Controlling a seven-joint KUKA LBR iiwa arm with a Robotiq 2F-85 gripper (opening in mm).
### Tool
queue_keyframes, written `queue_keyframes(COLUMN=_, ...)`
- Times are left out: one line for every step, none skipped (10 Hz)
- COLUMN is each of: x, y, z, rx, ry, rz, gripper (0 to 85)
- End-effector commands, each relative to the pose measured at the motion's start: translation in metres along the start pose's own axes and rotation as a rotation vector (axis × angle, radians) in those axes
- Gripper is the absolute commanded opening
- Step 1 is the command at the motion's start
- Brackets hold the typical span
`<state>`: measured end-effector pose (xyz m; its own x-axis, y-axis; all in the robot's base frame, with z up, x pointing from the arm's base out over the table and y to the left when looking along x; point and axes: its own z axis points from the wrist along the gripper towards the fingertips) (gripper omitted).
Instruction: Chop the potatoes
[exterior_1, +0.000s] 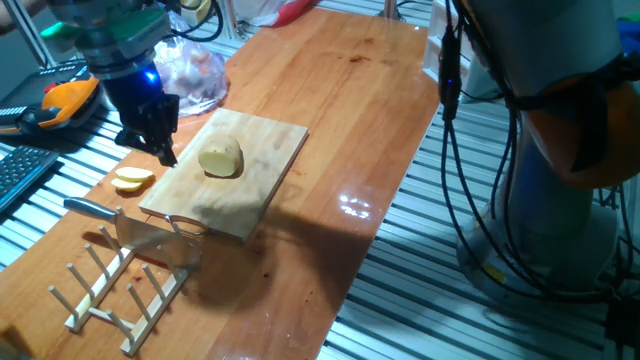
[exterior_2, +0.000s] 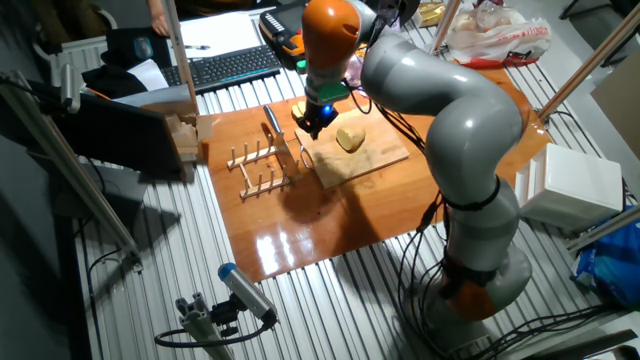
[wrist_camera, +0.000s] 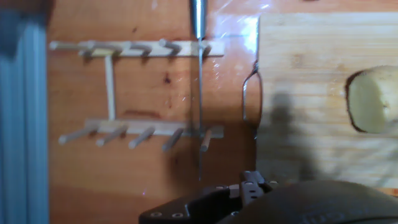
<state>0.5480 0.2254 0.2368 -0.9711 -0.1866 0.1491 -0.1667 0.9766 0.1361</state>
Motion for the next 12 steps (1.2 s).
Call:
queue_keyframes(x=0.0, y=0.0, z=-0.001, rx=0.007, ry=-0.011, rz=-0.025, gripper=0.0)
queue_keyframes(x=0.0, y=0.0, z=-0.001, rx=0.002, ry=-0.017, rz=0.011, gripper=0.0)
queue_keyframes(x=0.0, y=0.0, z=-0.001, rx=-0.017, ry=-0.017, rz=0.046, gripper=0.0)
queue_keyframes(x=-0.01, y=0.015, z=0.006, rx=0.01, ry=-0.028, rz=0.077, gripper=0.0)
queue_keyframes(x=-0.022, y=0.031, z=0.016, rx=0.053, ry=-0.04, rz=0.104, gripper=0.0)
queue_keyframes(x=-0.032, y=0.039, z=0.026, rx=0.08, ry=-0.056, rz=0.126, gripper=17.0)
queue_keyframes(x=-0.042, y=0.04, z=0.031, rx=0.084, ry=-0.047, rz=0.112, gripper=17.0)
queue_keyframes(x=-0.052, y=0.041, z=0.035, rx=0.084, ry=-0.033, rz=0.1, gripper=17.0)
queue_keyframes(x=-0.061, y=0.04, z=0.038, rx=0.074, ry=-0.034, rz=0.091, gripper=17.0)
queue_keyframes(x=-0.072, y=0.037, z=0.045, rx=0.073, ry=-0.034, rz=0.074, gripper=34.0)
queue_keyframes(x=-0.079, y=0.035, z=0.051, rx=0.059, ry=-0.035, rz=0.059, gripper=34.0)
queue_keyframes(x=-0.084, y=0.035, z=0.056, rx=0.061, ry=-0.033, rz=0.055, gripper=34.0)
